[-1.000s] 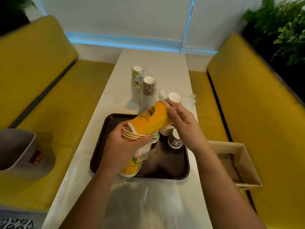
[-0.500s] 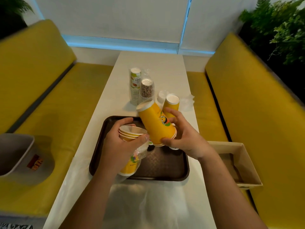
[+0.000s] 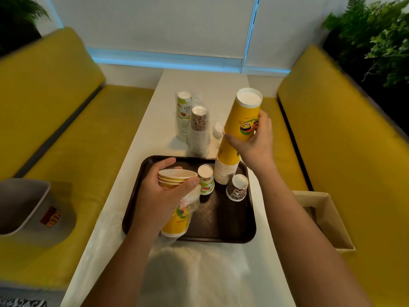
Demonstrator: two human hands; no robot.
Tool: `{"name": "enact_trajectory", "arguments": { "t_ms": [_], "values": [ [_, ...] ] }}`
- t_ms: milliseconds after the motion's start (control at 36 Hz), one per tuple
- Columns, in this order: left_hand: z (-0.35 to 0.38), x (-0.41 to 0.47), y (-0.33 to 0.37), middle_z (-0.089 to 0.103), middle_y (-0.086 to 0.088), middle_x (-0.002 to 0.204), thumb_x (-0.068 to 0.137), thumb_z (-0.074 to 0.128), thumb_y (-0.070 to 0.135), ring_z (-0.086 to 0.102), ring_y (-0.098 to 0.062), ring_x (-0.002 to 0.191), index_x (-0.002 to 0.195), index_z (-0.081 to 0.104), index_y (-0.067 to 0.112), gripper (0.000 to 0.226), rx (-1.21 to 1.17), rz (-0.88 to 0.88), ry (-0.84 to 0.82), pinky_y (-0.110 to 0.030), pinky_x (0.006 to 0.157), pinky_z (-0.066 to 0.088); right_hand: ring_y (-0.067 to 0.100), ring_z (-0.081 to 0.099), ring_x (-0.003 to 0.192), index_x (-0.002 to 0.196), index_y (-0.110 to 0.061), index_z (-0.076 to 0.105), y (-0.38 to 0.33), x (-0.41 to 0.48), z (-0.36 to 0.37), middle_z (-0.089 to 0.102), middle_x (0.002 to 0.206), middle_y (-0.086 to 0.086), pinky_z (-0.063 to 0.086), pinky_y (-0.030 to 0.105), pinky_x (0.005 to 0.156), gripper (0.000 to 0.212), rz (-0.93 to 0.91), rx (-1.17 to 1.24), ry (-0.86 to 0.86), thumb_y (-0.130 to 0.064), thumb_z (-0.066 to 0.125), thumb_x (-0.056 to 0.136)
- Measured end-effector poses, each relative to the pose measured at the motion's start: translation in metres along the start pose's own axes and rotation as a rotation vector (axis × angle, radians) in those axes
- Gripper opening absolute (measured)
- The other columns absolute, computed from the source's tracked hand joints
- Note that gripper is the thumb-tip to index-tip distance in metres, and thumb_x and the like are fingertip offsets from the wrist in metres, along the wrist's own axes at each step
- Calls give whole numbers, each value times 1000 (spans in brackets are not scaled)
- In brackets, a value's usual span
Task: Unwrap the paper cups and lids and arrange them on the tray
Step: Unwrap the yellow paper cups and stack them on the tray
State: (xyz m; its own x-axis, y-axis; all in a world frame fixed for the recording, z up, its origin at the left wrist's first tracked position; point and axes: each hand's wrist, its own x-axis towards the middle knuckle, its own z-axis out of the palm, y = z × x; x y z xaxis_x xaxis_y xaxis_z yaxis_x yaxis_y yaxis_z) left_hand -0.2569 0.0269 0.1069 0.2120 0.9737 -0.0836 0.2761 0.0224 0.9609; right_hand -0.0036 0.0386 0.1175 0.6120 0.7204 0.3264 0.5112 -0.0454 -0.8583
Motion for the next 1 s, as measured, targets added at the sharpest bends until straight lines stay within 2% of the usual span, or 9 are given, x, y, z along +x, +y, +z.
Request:
{"name": "enact_trajectory", "arguments": {
  "t_ms": [194,306,389,500,611,722,778,889,1000],
  "values": [
    [0,1,1,66,20,122,64,82,63,65,-9,108,135,55,46,78,2,-12,4,-27,85,57,16,52,121,148,-15,43,26,12,21,53,138,7,48,32,99,90,81,-143,-36,-29,94,76],
    [2,3,1,67,21,122,60,80,68,65,-8,109,136,56,45,83,3,-33,-1,-28,86,56,24,59,124,150,-22,36,46,5,29,55,140,5,56,49,103,101,212,-156,-181,-33,97,69],
    [2,3,0,68,20,119,59,80,70,67,-9,107,134,58,45,82,-11,-54,1,-29,86,58,27,42,142,158,-24,29,47,-9,30,38,155,8,43,43,117,106,236,-163,-133,-31,93,73],
    [5,3,2,65,22,116,57,78,71,66,-7,103,133,58,43,83,-16,-67,-5,-25,81,56,19,43,136,142,-22,50,19,-47,22,43,145,2,29,5,105,59,52,-82,137,-25,78,90],
    [7,5,3,72,14,113,52,82,76,71,-12,103,131,64,35,92,-76,-133,-20,-32,84,61,12,56,121,129,-26,58,5,-90,17,56,129,-3,48,16,95,28,-114,132,-118,-32,61,102],
    [9,6,6,79,1,106,52,94,67,77,-21,99,119,71,26,82,-278,-219,-54,-50,93,61,11,56,133,144,-37,49,-3,-130,22,55,142,-4,52,32,107,44,129,370,-552,-52,53,103],
    [13,5,11,79,0,102,52,93,67,77,-21,97,112,73,25,77,-313,-222,-53,-53,93,60,14,57,136,147,-36,45,-5,-143,25,59,142,-5,51,34,109,42,187,459,-642,-45,53,107],
    [23,1,14,79,3,102,49,88,70,77,-20,99,113,72,25,80,-331,-219,-7,-51,94,61,-1,56,133,157,-32,28,-11,-159,28,61,135,-31,48,18,103,53,206,511,-633,-36,45,107],
    [32,-7,12,78,13,102,54,85,75,76,-14,98,110,69,33,72,-257,-188,-60,-46,92,62,1,55,136,164,-30,20,-15,-164,36,56,146,-23,48,31,113,73,217,415,-476,-63,39,101]
  ]
}}
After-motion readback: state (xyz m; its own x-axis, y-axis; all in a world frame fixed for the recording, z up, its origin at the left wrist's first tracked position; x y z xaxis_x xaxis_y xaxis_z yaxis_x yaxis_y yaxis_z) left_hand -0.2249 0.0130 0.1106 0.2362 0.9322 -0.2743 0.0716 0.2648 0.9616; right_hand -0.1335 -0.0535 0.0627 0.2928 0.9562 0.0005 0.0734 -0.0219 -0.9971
